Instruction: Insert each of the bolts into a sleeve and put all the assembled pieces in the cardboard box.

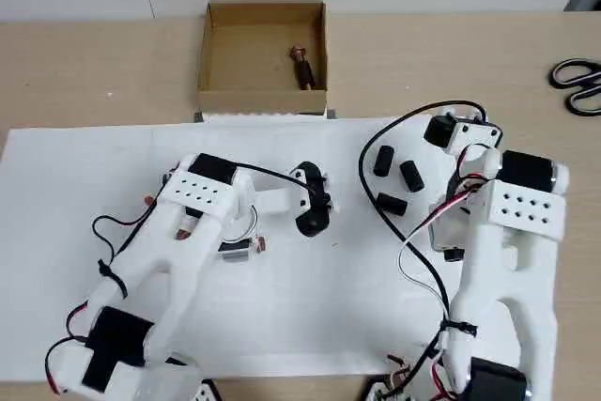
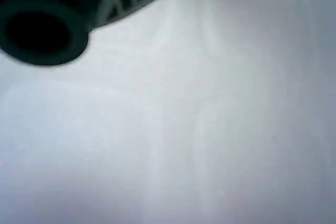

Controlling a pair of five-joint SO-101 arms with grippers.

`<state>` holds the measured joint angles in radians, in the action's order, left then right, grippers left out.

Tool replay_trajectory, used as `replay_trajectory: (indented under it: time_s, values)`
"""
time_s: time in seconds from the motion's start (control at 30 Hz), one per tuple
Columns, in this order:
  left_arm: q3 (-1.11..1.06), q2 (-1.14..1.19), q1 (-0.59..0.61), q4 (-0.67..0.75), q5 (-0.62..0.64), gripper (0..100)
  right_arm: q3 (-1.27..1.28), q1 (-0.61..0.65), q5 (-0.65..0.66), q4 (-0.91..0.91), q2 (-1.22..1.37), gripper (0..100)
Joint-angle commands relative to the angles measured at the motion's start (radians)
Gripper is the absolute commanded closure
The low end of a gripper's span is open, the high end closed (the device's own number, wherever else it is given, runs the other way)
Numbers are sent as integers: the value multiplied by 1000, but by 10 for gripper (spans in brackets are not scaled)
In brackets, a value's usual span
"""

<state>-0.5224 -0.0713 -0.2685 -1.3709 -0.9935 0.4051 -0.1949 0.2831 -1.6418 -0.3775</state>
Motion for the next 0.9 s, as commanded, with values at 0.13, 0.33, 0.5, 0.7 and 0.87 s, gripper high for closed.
replay_trajectory:
  time_s: [0.13, 0.33, 0.5, 0.7, 0.87]
  values:
    - [1, 2, -2, 54, -6, 870, -6, -10, 14, 1, -31, 995]
    - [-2, 3, -3, 75, -5, 870, -6, -10, 14, 1, -31, 995]
    - [-33, 3, -3, 87, -5, 870, -6, -8, 14, 1, -28, 995]
    - [-58, 0, -3, 68, -5, 870, -6, -8, 14, 1, -28, 995]
    - [-74, 2, -3, 71, -6, 870, -6, -8, 12, 7, -27, 995]
